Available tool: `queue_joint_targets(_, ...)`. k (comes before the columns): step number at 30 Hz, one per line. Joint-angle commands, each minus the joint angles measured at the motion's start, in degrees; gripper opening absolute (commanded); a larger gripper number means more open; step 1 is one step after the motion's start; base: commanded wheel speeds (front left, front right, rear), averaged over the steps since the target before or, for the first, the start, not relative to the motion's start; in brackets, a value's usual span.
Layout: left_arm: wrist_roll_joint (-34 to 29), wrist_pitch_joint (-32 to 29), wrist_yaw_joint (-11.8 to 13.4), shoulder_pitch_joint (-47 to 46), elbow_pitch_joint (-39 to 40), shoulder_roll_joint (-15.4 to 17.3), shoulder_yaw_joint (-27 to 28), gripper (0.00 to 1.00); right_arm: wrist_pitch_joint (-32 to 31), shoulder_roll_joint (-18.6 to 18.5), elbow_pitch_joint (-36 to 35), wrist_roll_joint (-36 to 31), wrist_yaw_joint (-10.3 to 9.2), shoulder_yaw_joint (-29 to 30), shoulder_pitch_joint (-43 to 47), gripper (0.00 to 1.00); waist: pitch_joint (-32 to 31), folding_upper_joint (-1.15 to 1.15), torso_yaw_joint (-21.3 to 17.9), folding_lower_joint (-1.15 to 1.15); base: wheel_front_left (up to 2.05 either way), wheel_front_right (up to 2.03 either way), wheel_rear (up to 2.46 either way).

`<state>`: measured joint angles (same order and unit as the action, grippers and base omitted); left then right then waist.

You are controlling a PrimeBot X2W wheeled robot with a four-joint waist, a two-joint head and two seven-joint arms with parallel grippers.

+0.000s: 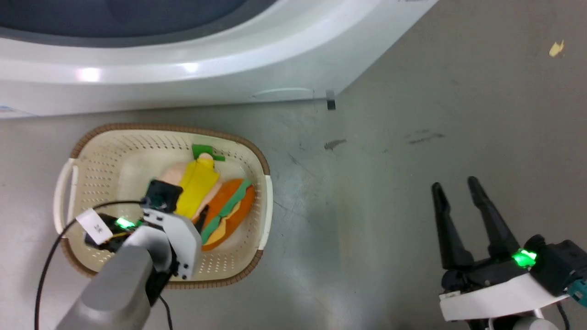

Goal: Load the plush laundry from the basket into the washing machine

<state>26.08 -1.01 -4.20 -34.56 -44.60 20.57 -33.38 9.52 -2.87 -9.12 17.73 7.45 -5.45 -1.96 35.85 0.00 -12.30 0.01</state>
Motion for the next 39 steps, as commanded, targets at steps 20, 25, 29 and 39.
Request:
queue_joint_targets(20,6.54,-0.48,-0.27,-17.18,-15.79,4.91,-10.68,1.00,3.01,0.00,-2.79,5.87,0.03,-0.75,-1.80,1.00,13.20,0.00,-4.66,-0.01,0.00,0.00,0.00)
queue_joint_targets(25,7.61,-0.55,-0.51,-19.89,-18.95,5.89,-13.58,1.00,3.60,0.00,-3.53,8.70,0.03,-0.25,-1.96,1.00,15.91,0.00,-5.46,-0.01,0.00,0.00,0.00)
queue_joint_targets(29,8.92,-0.23,-0.90,-21.74,-21.43,6.63,-15.56,1.00,4.08,0.00,-3.91,9.66,0.03,-0.68,-2.33,1.00,17.79,0.00,-6.22,-0.01,0.00,0.00,0.00)
queue_joint_targets(39,14.15,1.54,-2.06,-25.37,-27.46,7.62,-19.01,0.00,5.27,0.00,-3.70,11.84,0.03,-0.70,-3.97,1.00,19.98,0.00,-7.41,-0.01,0.00,0.00,0.00)
